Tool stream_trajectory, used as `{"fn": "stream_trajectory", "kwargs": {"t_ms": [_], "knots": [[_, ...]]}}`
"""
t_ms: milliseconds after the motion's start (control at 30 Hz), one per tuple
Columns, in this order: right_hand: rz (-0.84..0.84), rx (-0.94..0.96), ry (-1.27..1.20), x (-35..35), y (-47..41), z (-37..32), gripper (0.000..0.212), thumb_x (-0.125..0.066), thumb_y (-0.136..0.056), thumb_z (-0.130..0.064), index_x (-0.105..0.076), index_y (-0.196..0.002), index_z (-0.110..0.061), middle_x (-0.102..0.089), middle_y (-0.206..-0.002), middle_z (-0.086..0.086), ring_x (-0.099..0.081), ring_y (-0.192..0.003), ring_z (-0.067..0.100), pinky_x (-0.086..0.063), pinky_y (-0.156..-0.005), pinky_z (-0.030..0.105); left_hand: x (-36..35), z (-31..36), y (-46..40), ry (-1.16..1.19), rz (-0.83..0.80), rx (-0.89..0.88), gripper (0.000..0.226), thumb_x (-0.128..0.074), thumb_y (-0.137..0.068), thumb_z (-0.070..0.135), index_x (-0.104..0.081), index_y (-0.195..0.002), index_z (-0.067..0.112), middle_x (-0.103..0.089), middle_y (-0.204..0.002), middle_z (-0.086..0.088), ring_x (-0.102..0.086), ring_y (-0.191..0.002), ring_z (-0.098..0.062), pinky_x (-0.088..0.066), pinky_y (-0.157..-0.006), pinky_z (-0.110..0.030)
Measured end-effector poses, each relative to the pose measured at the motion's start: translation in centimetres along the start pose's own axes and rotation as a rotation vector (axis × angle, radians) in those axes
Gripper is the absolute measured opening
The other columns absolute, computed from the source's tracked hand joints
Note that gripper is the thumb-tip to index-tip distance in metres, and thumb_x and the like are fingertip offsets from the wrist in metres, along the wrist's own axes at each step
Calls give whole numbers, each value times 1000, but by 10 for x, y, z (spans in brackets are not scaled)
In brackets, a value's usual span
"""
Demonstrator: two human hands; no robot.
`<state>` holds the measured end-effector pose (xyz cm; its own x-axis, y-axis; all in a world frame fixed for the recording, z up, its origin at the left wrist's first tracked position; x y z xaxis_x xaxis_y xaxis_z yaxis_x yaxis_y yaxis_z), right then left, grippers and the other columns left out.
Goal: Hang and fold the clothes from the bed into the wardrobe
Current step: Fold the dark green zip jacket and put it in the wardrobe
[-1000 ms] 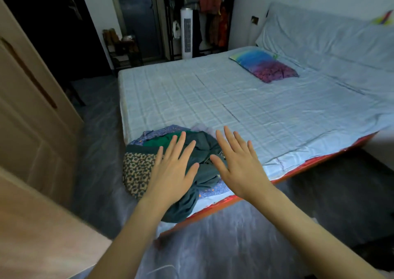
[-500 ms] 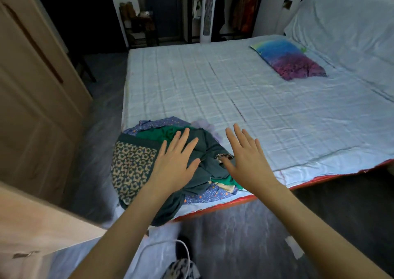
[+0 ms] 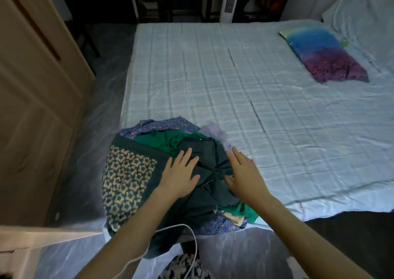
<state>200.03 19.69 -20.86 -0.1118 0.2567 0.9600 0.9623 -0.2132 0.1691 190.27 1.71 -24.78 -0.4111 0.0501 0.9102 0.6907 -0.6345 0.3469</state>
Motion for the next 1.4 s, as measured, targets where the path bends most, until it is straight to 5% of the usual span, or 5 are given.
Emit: {"fn": "stream_trajectory", "kwargs": {"t_ms": [467, 833, 1033, 1267, 1400], "knots": [[-477, 33, -88, -110, -102, 64, 65, -56, -90, -25, -32, -149, -19, -25, -159, 4, -32, -140, 26, -33, -112, 39, -137, -76, -74, 220, -592, 299, 98, -63, -82, 58, -7, -155, 26, 10, -163, -4, -15, -146, -33, -32, -112, -49], [-840, 243, 14, -198, -141, 27, 76, -65, -87, -42, -28, -148, -19, -41, -135, 11, -40, -126, 33, -42, -102, 47, -161, -43, -44, 268, -293, 538, 38, -48, -92, 19, -40, -129, 19, -65, -107, -7, -63, -97, -28, -50, -76, -38], [-659, 538, 168, -154, -126, 63, 40, -40, -96, -41, -61, -113, -11, -52, -119, 8, -39, -114, 29, -38, -91, 41, -149, 3, -25, 405, -210, 412, 73, -58, -79, 59, -19, -138, 41, -58, -117, 13, -61, -93, -12, -48, -69, -27], [-667, 341, -211, -59, -123, 140, 26, -52, -93, -38, -49, -73, -20, -59, -82, 2, -59, -81, 21, -42, -68, 28, -114, 44, -51, -78, -100, 370, 83, -89, -55, 32, -49, -127, 21, -58, -116, -2, -59, -102, -25, -51, -76, -35], [-509, 224, -246, -5, -113, 181, 32, -52, -94, -46, -58, -79, -19, -66, -84, 4, -63, -81, 21, -47, -68, 32, -62, 45, -67, -1, -30, 668, 55, -56, -92, 24, -37, -143, 23, -33, -151, -6, -33, -136, -31, -35, -105, -47]]}}
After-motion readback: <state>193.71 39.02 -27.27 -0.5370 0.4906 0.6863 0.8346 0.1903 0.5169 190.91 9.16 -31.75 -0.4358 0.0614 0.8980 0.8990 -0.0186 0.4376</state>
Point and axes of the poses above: each hand's wrist, its own y-axis away from the middle knuckle, its own x-axis out of the back of the hand, z = x × y, the point moved 2 cm from there along -y, towards the middle knuckle
